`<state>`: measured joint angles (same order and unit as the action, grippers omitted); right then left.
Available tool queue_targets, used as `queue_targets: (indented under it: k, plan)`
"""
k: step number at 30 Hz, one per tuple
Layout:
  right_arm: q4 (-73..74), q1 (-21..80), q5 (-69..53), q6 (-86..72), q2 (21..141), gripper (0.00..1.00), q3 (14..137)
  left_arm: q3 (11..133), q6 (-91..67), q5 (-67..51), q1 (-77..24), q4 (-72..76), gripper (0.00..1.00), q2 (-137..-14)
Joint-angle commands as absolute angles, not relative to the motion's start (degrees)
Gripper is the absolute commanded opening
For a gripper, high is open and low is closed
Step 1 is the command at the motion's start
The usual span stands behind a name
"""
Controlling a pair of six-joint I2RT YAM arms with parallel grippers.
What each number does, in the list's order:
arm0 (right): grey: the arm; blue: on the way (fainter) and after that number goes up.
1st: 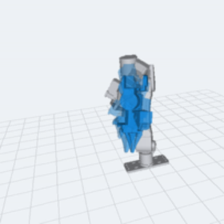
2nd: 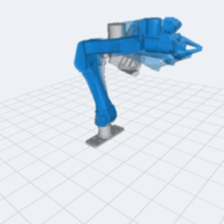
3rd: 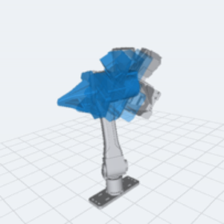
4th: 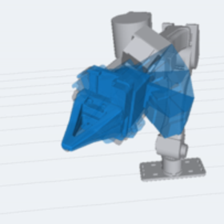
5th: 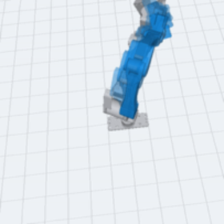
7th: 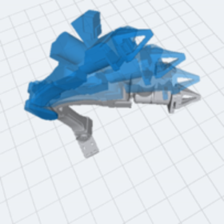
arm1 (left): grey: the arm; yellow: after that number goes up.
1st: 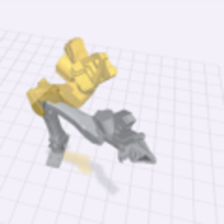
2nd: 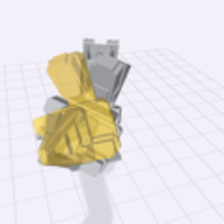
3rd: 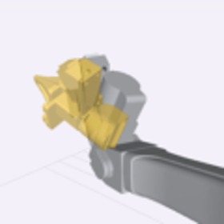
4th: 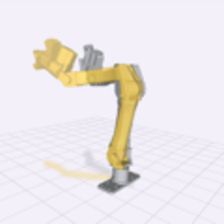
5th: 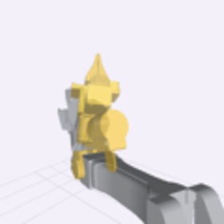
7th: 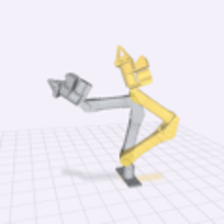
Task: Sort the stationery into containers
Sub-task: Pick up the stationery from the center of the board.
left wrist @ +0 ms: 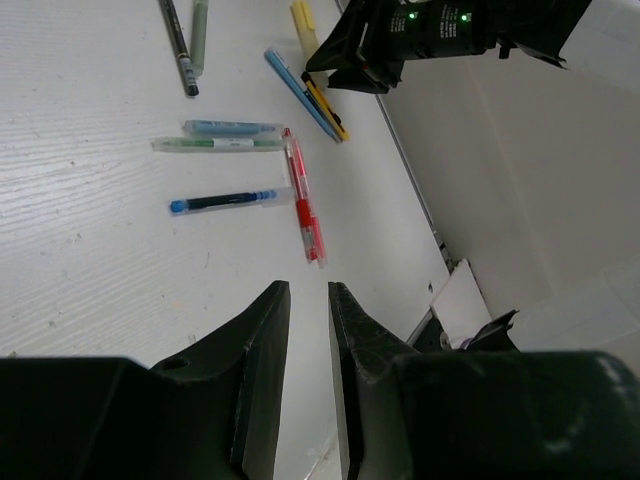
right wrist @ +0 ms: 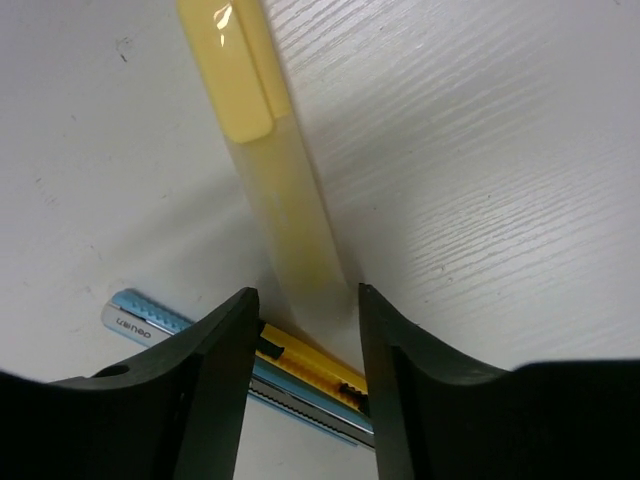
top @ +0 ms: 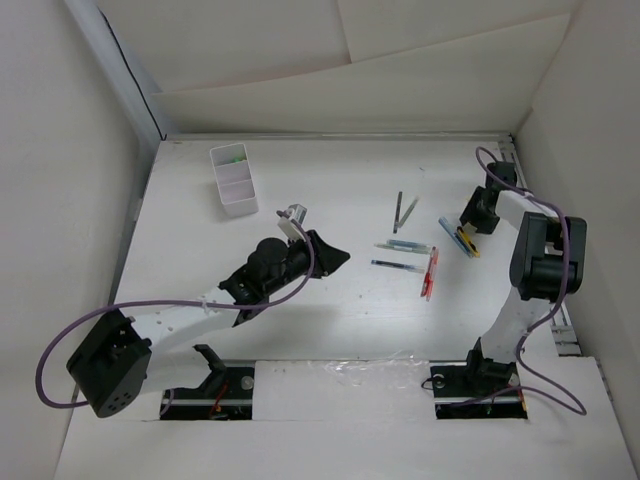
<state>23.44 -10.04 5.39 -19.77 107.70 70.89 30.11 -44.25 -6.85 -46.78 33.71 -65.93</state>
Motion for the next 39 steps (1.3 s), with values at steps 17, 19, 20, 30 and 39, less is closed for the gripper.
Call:
queue_targets:
  k: [17,19,20,30,39]
  plan:
    - [24.96,-8.09,9.67,-19.16,109.78,0.08,76.03,29.88,-44.56,-6.94,-46.58,36.65,0.19,-65.74]
    - [24.09,-7.47,10.20,-19.16,109.78,0.07,75.33,29.88,-44.56,-6.94,-46.58,36.65,0.19,-65.74]
    - [23.56,-7.47,10.20,-19.16,108.64,0.06,74.45,29.88,-44.56,-6.94,-46.58,36.65,0.19,-65.74]
    - [20.65,-5.80,9.24,-19.69,97.22,0.03,70.85,33.65,-43.42,-8.34,-46.58,35.34,0.23,-69.60]
    - [14.34,1.31,-2.17,-20.21,87.81,0.02,62.93,39.29,-42.36,-12.21,-45.53,32.96,0.29,-74.00]
